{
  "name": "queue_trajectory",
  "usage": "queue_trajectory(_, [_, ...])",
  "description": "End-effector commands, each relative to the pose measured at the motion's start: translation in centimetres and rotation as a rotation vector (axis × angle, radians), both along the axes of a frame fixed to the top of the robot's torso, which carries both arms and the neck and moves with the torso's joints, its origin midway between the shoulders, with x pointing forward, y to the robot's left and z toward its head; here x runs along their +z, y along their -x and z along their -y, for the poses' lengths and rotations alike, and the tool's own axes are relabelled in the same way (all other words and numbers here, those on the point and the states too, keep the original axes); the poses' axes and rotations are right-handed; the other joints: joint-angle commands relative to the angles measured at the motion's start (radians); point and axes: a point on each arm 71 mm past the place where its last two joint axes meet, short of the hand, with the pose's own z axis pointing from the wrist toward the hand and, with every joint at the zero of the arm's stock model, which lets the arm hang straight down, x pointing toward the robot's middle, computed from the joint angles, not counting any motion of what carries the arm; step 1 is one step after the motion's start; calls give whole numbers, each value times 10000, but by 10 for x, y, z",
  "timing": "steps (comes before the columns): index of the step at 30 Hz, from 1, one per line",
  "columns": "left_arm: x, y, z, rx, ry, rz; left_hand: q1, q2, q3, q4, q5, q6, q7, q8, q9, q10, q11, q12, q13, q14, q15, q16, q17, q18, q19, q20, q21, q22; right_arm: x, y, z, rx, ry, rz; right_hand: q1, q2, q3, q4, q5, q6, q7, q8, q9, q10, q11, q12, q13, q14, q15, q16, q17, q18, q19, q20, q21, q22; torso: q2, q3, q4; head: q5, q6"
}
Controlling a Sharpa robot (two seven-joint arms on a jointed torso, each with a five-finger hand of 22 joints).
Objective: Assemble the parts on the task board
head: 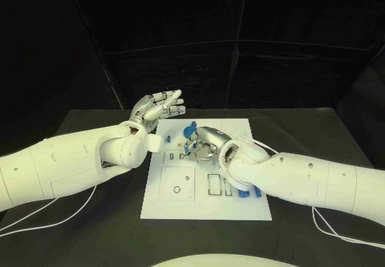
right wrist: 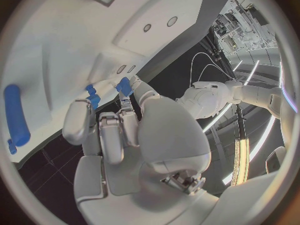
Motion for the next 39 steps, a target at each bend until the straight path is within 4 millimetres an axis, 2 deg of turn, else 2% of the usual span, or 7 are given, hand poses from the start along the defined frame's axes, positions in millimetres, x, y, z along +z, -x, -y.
queue_trajectory(1, [3, -1, 0, -5, 2, 226, 52, 72, -52, 15, 43, 9, 973, 28, 4, 37, -2, 48, -4, 28, 19, 10, -10, 83, -17, -1, -35, -11, 0, -1, -2, -33, 264, 303, -55, 33, 47, 2, 52, 133, -85, 50, 9, -8, -69, -59, 876, 1030, -68, 32, 2591, -44, -11, -54, 23, -13, 3, 3, -1, 27, -20])
queue_trajectory(7, [3, -1, 0, 0, 1, 231, 52, 72, -52, 15, 43, 9, 973, 28, 4, 37, -2, 48, -4, 28, 19, 10, -10, 83, -17, -1, -35, -11, -4, -3, -2, -145, 373, 460, -56, 32, 48, 2, 54, 133, -85, 50, 9, -8, -69, -59, 876, 1030, -68, 32, 2592, -44, -11, -54, 23, -13, -1, 0, 5, 71, -41])
queue_trajectory(11, [3, -1, 0, -3, 2, 232, 54, 74, -56, 14, 43, 15, 979, 25, 2, 29, 1, 44, -6, 24, 20, 4, -13, 83, -20, -1, -40, -15, -5, -5, -4, -124, 433, 487, -69, 15, 53, -3, 79, 133, -85, 49, 7, -6, -70, -60, 877, 1031, -70, 33, 2595, -44, -9, -57, 23, -11, 3, 4, -13, 100, -65])
queue_trajectory(39, [3, -1, 1, -48, 11, 205, 58, 75, -64, 10, 42, -6, 986, 15, -3, 13, 7, 34, -10, 18, 23, -7, -18, 83, -23, 0, -49, -23, -17, -4, -9, 215, 1086, -85, -216, -110, 42, 16, 67, 117, -74, 33, -10, -20, -63, -95, 851, 1028, -70, 29, 2581, -42, -16, -64, 9, -34, -7, -3, -18, 141, -185])
